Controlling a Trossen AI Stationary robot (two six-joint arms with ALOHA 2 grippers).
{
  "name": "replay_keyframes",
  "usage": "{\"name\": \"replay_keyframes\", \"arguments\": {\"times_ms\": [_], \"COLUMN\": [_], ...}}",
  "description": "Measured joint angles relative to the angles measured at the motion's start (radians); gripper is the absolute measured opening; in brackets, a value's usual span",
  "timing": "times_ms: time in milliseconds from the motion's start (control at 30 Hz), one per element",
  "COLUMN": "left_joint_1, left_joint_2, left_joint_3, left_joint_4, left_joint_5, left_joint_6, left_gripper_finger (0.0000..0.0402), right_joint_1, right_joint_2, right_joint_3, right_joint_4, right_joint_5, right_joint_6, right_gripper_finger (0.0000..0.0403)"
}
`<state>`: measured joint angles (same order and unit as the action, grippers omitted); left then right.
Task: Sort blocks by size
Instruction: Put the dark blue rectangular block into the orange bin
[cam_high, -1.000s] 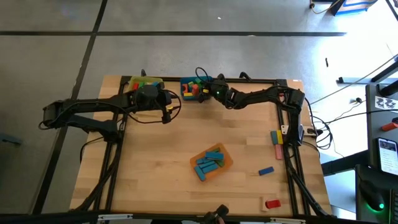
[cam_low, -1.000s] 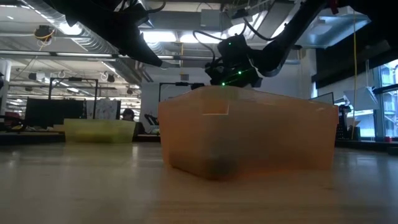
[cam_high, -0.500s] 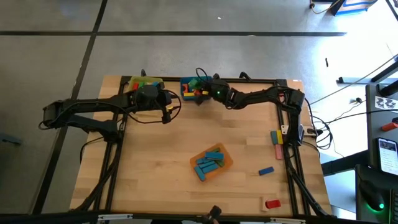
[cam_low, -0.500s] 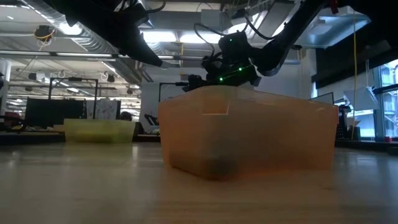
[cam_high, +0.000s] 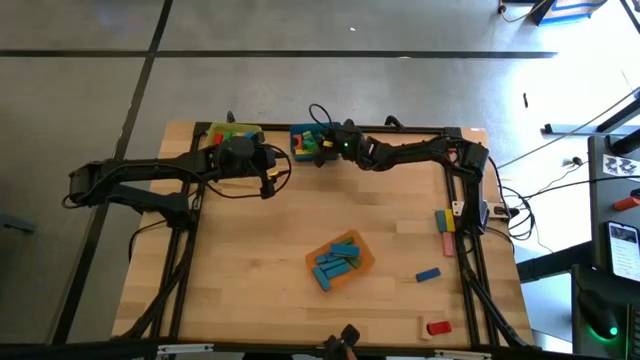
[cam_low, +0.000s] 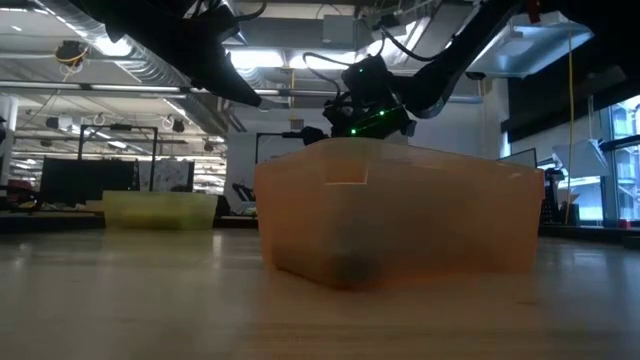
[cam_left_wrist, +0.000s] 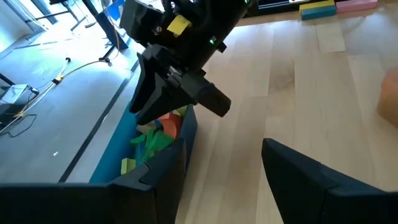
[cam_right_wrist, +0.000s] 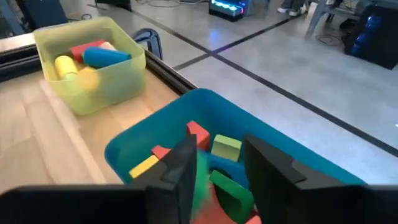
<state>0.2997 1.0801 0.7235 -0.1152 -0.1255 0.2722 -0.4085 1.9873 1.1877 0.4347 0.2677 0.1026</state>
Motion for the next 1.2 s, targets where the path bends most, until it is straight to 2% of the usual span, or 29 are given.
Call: {"name": "replay_keyframes", "arguments": {"times_ms": [200, 400, 600, 800, 1000, 1200], "left_joint_1": [0.000, 0.000, 0.000, 0.000, 0.000, 0.000], "left_joint_2": [0.000, 0.000, 0.000, 0.000, 0.000, 0.000], "left_joint_3": [0.000, 0.000, 0.000, 0.000, 0.000, 0.000], "left_joint_4": [-0.002, -0.008, -0.009, -0.008, -0.007, -0.008], "left_joint_5": [0.000, 0.000, 0.000, 0.000, 0.000, 0.000], "left_joint_6": [0.000, 0.000, 0.000, -0.002, -0.002, -0.001], "left_gripper_finger": [0.0196, 0.0196, 0.0196, 0.0196, 0.0196, 0.0196], "right_joint_1": [-0.004, 0.014, 0.081, 0.177, 0.287, 0.393], "right_joint_2": [-0.001, -0.066, -0.212, -0.374, -0.502, -0.560], "right_joint_3": [0.000, 0.000, -0.001, -0.001, -0.001, -0.001], "right_joint_4": [0.011, -0.053, -0.294, -0.574, -0.837, -1.028], "right_joint_5": [0.001, -0.037, -0.042, -0.033, -0.034, -0.037], "right_joint_6": [-0.001, -0.017, -0.108, -0.108, -0.045, 0.041], "right_gripper_finger": [0.0154, 0.0154, 0.0154, 0.0154, 0.0154, 0.0154]}}
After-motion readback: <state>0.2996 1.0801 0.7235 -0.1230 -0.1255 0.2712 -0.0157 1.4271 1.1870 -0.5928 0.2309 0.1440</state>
